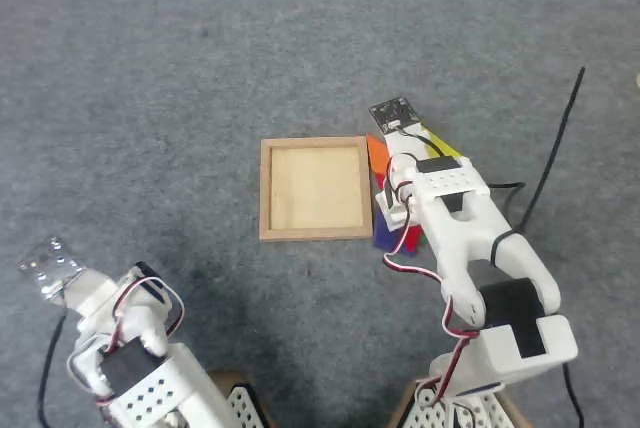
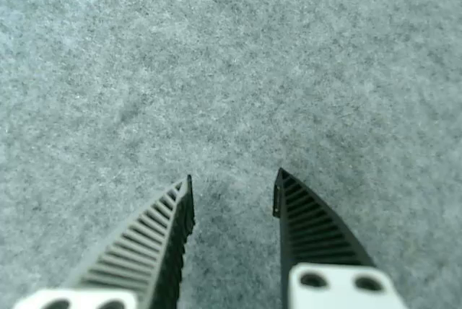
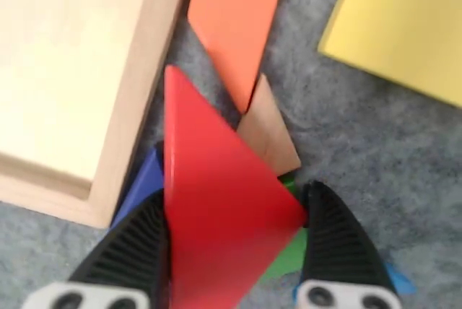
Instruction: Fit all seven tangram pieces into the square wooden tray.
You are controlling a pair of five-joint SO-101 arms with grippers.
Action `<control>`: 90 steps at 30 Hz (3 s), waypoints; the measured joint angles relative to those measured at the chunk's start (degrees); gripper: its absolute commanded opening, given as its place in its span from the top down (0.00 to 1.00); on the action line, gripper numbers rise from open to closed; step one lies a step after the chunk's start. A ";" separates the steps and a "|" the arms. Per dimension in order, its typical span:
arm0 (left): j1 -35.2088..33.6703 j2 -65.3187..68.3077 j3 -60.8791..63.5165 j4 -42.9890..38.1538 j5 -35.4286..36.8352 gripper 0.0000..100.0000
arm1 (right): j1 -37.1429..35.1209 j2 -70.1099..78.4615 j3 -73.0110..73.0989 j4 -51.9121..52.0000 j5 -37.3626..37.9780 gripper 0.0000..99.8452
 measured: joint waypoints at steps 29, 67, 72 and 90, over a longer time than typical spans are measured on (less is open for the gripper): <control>0.00 0.00 0.00 0.00 0.00 0.82 | -13.19 10.81 -20.57 0.00 -8.70 0.97; 0.00 0.00 0.00 0.00 0.00 0.82 | -10.81 13.45 -29.10 2.81 -4.31 0.90; 0.00 0.00 0.00 0.00 0.00 0.82 | -10.20 6.68 -29.10 3.08 -4.13 0.90; 0.00 0.00 0.00 0.00 0.00 0.82 | -13.01 -5.54 -2.64 -2.02 -3.96 0.90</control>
